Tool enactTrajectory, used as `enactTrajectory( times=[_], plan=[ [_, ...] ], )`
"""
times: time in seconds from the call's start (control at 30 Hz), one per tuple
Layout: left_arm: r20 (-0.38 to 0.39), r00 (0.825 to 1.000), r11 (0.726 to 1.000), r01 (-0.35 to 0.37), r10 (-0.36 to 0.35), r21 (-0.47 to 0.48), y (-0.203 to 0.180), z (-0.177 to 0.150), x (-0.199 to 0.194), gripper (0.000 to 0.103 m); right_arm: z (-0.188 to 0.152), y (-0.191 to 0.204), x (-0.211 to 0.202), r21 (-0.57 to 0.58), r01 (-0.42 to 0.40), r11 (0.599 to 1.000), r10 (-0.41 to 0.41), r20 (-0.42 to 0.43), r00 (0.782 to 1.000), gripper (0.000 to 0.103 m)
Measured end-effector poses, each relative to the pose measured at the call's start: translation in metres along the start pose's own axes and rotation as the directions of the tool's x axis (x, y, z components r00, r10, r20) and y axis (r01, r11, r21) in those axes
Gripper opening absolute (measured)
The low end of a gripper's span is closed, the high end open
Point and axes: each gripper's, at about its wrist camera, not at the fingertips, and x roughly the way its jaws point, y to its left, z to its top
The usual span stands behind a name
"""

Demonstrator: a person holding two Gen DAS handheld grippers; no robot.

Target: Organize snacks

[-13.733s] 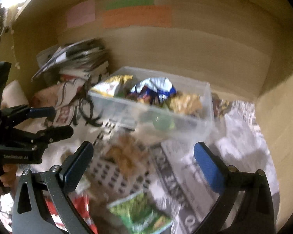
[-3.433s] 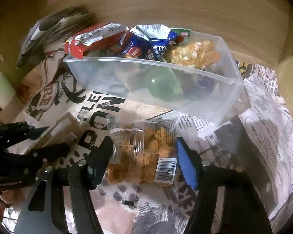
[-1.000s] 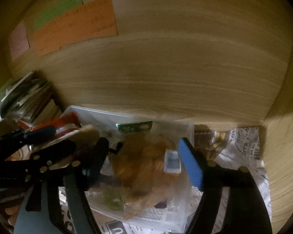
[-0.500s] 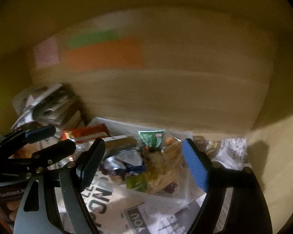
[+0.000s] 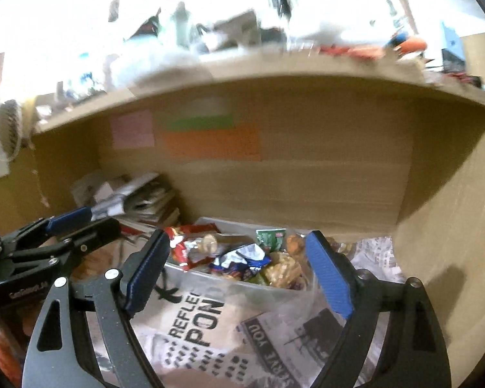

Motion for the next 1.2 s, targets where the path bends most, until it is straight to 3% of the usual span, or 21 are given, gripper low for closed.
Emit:
enactTrajectory(
  times=[0.17, 0.23, 0.4, 1.2],
  plan=[
    [0.083, 0.996, 1.000, -0.021, 0.020, 0.007, -0.009, -0.003, -0.031, 0.085, -0.003, 0.006, -0.033, -0.011, 0.001, 1.000, -0.001, 0.069, 0.998, 0.097],
    [0.120, 0.992, 0.999, -0.039, 0.036, 0.020, -0.015, -0.004, -0.048, 0.094, -0.004, 0.007, -0.042, -0.015, 0.007, 1.000, -0.006, 0.094, 0.996, 0.101],
    [0.173, 0.983, 0.997, -0.064, 0.056, 0.037, -0.024, -0.008, -0.069, 0.103, -0.008, 0.006, -0.058, -0.007, -0.003, 1.000, 0.004, 0.118, 0.993, 0.103],
    [0.201, 0.977, 0.995, -0.086, 0.073, 0.057, -0.042, -0.021, -0.088, 0.103, -0.022, 0.010, -0.091, -0.013, -0.013, 1.000, 0.015, 0.161, 0.987, 0.103]
  ],
)
